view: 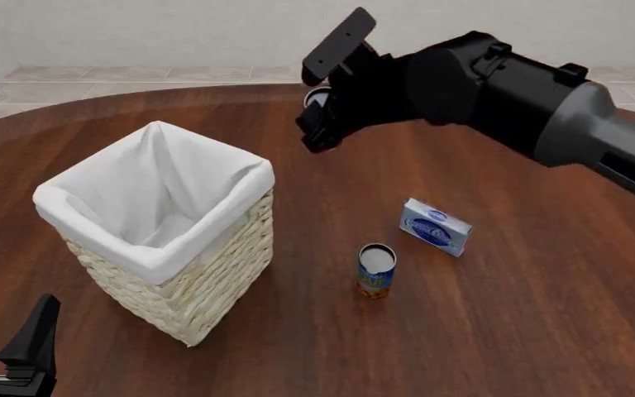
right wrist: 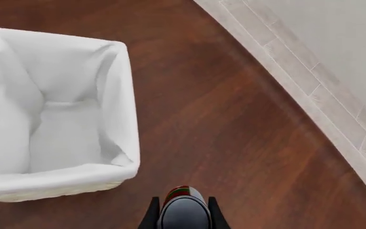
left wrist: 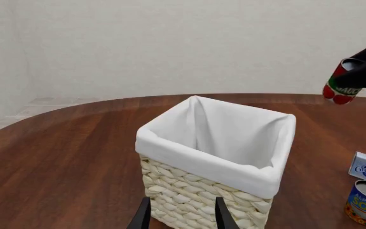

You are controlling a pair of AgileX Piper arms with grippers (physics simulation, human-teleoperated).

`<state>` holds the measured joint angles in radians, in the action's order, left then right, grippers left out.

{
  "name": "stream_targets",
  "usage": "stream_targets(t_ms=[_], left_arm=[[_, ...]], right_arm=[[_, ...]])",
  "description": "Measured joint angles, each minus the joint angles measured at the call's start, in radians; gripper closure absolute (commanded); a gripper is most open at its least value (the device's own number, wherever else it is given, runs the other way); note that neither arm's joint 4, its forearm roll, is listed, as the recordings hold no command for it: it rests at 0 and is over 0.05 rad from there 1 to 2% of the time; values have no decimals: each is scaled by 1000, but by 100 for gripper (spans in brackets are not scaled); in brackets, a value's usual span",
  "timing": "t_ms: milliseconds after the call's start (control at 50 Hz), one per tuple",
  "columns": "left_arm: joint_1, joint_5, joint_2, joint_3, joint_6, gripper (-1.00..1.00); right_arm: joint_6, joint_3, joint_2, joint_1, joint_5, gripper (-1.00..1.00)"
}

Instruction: Pick up the tomato sauce, and put it in the basket.

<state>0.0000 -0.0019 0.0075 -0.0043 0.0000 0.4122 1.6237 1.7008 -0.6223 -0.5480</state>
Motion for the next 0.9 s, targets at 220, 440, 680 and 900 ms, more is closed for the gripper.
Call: stream_targets(t_ms=[220, 440, 680, 900], left_arm=[[0, 0, 0, 0, 0, -100], [0, 0, 0, 0, 0, -100], [0, 0, 0, 0, 0, -100], [0, 0, 0, 0, 0, -100]], right_arm=[[27, 100, 25, -45, -50, 100], [33, 168, 55, -105, -72, 100], [27, 212, 82, -163, -73, 100], [18, 261, 114, -203, -76, 100]])
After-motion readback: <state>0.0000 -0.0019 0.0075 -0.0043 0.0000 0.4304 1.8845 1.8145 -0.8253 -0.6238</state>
